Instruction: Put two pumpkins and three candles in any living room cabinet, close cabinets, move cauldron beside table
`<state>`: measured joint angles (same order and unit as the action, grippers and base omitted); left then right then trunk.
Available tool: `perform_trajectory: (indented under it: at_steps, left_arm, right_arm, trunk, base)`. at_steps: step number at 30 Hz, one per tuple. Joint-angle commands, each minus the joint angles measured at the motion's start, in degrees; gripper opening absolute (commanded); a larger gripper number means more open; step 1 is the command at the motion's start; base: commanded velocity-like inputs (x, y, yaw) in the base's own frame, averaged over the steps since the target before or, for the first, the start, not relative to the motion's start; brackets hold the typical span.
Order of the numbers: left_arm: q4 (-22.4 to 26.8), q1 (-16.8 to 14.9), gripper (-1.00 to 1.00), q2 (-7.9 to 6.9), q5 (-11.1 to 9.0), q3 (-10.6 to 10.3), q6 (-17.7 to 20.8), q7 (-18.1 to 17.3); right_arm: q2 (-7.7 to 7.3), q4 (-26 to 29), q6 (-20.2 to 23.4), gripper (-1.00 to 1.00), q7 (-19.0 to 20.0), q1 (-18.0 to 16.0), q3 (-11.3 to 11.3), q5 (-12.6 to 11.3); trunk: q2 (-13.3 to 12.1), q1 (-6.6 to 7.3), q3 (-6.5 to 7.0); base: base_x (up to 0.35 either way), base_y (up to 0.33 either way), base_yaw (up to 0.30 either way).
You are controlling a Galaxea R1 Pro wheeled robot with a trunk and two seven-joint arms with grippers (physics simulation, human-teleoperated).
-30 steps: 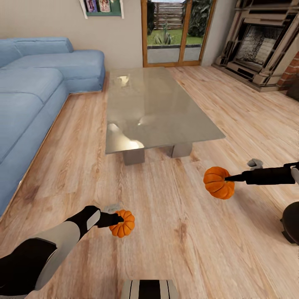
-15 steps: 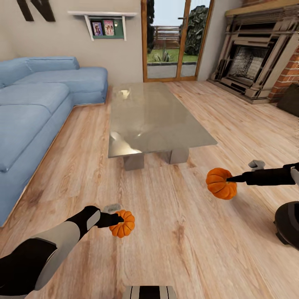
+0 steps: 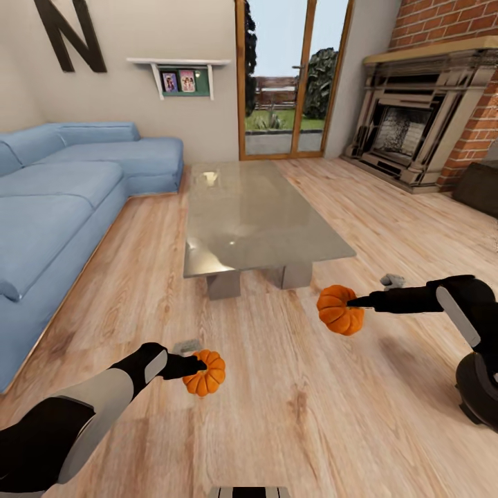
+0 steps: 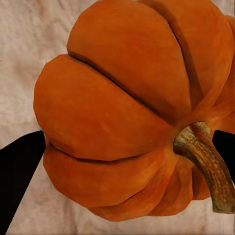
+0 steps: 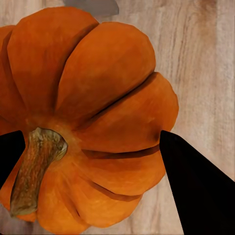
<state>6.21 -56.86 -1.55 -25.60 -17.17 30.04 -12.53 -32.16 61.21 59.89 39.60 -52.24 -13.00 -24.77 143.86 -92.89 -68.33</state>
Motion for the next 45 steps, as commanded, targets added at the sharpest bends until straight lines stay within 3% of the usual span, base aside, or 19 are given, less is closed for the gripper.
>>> perform_trajectory:
  at_steps: [1,3,7,19,25,30,38,45]
  left_arm:
    - [0.0,0.0,-1.00,-0.04,-0.5,-0.5,0.3,-0.1]
    - [0.0,0.1,-1.00,-0.08,-0.4,-0.5,0.3,-0.1]
    - [-0.1,0.2,-1.00,-0.22,-0.4,-0.5,0.3,0.0]
    - [-0.1,0.5,-1.00,-0.54,-0.4,-0.4,0.3,-0.1]
    - [-0.1,0.6,-1.00,-1.72,-0.4,-0.5,0.3,0.0]
    - [-0.1,0.7,-1.00,-1.99,-0.4,-0.5,0.2,0.2]
    - [-2.7,0.6,-1.00,-1.99,-0.4,-0.5,0.1,0.5]
    - [-4.1,0.7,-1.00,-1.97,-0.4,-0.5,0.0,0.8]
  right_arm:
    - [0.59,-0.1,0.1,-1.00,0.0,0.0,-0.1,0.8]
    - [1.77,-0.2,0.1,-1.00,-0.3,0.0,-0.1,0.8]
    - [2.66,-2.0,0.1,-1.00,-1.6,0.0,-0.1,0.8]
    - [3.14,-8.4,0.1,-1.00,-4.8,0.2,-0.1,0.9]
    - [3.82,-10.9,0.1,-1.00,-9.9,0.2,-0.2,0.8]
    - [6.51,-14.6,0.1,-1.00,-11.8,0.2,-0.2,0.9]
    - [11.70,-18.4,-0.3,-1.00,-18.5,0.3,-0.5,0.9]
    - [12.95,-20.1,-3.1,-1.00,-19.8,0.5,-1.0,0.8]
  trunk:
    - [0.0,0.03,0.27]
    - [0.0,0.08,0.90]
    - [-0.1,0.18,2.17]
    - [-0.2,0.49,5.95]
    - [-0.3,0.65,7.85]
    - [-0.4,0.78,9.42]
    - [-0.5,0.98,11.95]
    - [-0.6,1.16,14.01]
  base:
    - [0.000,0.000,0.000]
    - [0.000,0.000,0.000]
    - [0.000,0.000,0.000]
    - [0.000,0.000,0.000]
    - [0.000,0.000,-0.019]
    - [0.000,0.000,-0.062]
    - [0.000,0.000,-0.073]
    - [0.000,0.000,-0.046]
